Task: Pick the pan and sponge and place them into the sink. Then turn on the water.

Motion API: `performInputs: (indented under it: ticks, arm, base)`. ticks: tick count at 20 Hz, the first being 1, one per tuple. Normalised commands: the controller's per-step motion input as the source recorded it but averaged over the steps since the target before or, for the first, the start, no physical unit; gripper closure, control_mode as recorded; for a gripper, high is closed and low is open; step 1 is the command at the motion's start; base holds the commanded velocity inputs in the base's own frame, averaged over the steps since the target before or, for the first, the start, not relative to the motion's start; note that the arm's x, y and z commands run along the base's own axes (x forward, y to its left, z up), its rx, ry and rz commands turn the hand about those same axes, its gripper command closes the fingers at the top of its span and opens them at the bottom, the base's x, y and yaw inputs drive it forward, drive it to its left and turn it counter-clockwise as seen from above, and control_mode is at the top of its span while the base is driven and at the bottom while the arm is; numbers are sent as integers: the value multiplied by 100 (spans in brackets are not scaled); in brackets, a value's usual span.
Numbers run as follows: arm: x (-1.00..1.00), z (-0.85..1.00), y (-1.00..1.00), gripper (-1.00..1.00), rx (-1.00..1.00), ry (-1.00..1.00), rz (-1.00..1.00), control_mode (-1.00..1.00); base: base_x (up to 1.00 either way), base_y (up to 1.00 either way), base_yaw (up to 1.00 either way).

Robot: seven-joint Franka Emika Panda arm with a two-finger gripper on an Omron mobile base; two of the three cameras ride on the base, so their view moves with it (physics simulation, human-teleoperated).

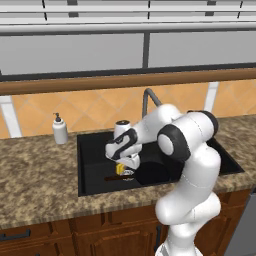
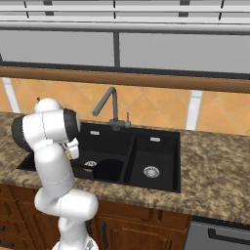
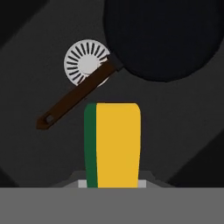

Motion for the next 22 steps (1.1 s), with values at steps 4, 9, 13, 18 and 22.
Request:
performInputs:
  ticks: [4, 9, 13, 18, 22]
  arm:
    - [33, -16, 0, 100, 0, 7, 0, -100]
    - [33, -45, 0, 100, 0, 7, 0, -100]
    - [32, -41, 0, 100, 0, 1, 0, -100]
    - [32, -29, 0, 100, 0, 4, 0, -100]
    - [36, -37, 0, 100, 0, 0, 0, -100]
  base:
    - [0, 0, 0]
    - [0, 0, 0]
    - [0, 0, 0]
    - [0, 0, 0]
    - [0, 0, 0]
